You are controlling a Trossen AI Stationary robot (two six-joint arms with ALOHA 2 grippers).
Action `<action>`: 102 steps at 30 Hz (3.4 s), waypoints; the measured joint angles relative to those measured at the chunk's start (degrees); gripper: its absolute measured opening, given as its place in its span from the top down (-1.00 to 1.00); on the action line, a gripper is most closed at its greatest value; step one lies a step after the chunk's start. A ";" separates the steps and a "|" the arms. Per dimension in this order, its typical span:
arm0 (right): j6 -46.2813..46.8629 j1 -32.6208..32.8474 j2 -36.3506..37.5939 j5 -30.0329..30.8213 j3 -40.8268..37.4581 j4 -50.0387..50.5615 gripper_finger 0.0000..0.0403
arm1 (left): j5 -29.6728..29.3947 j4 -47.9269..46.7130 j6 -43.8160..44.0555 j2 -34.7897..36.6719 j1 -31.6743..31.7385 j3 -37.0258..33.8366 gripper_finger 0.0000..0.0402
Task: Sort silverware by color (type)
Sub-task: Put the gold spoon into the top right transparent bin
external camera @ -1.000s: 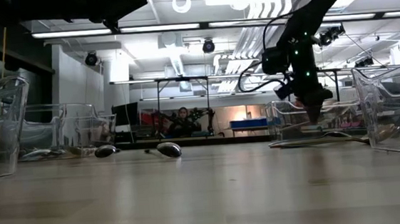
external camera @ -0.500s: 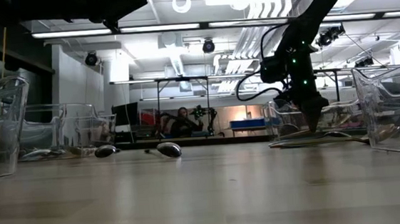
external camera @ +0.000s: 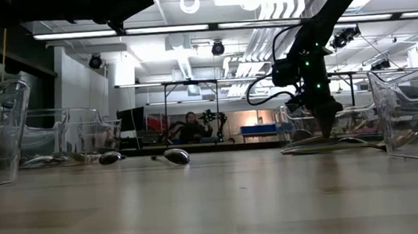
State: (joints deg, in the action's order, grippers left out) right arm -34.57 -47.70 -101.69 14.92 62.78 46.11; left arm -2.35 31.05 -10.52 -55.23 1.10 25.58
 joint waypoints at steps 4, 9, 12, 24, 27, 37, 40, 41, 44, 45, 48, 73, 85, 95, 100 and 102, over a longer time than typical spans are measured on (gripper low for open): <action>0.00 0.00 0.00 0.00 0.00 -0.04 0.85 | 0.00 0.00 0.00 0.00 0.01 0.00 0.98; 0.04 0.00 0.00 -0.02 0.00 -0.11 0.83 | 0.00 0.00 0.00 0.00 0.02 0.00 0.98; -0.05 0.00 0.00 -0.01 0.00 -0.11 0.82 | 0.00 0.00 0.02 -0.01 0.02 0.00 0.98; -0.25 0.00 0.00 0.02 0.00 -0.11 0.73 | 0.00 0.00 0.02 -0.02 0.02 0.00 0.98; -0.35 0.00 -0.02 0.04 0.00 -0.11 0.59 | 0.00 0.00 0.02 -0.01 0.02 0.00 0.98; -0.89 0.00 -0.02 0.07 0.04 -0.11 0.06 | 0.00 0.00 0.02 0.00 0.01 0.00 0.98; -1.01 0.00 0.00 0.05 0.11 -0.09 -0.02 | 0.00 0.01 0.02 -0.01 0.02 0.00 0.98; -1.02 0.00 0.00 0.04 0.11 -0.09 -0.04 | 0.00 0.00 0.02 0.00 0.02 0.00 0.98; -1.02 0.00 0.00 0.00 0.11 -0.08 -0.05 | 0.00 0.02 0.03 -0.02 0.02 0.00 0.98; -1.03 0.00 0.00 0.00 0.11 -0.08 -0.05 | 0.00 0.00 0.02 0.00 0.01 -0.01 0.98; -1.03 0.00 0.00 0.02 0.09 -0.09 -0.05 | 0.01 0.01 0.04 0.00 0.02 0.00 0.98; 5.81 0.07 19.02 -8.47 14.19 9.12 -0.05 | 0.00 0.02 0.04 0.00 0.00 -0.02 0.98; 10.25 0.09 35.19 -23.91 14.23 -3.90 -0.05 | 0.02 0.04 0.73 0.00 0.00 -0.02 0.98; 12.85 0.11 33.98 -27.77 14.23 -4.11 -0.05 | 0.02 0.04 2.45 0.00 0.00 -0.02 0.98; 15.26 1.87 30.84 -37.39 14.23 -5.05 -0.05 | 0.00 0.04 2.45 -0.01 0.00 -0.02 0.98; 15.55 4.21 29.17 -38.37 14.23 -6.57 -0.05 | 0.02 0.04 2.43 0.00 0.00 -0.02 0.98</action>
State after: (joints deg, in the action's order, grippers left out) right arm -19.01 -43.49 -72.52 -23.45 77.01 39.54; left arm -2.33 31.09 -8.09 -55.22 1.10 25.56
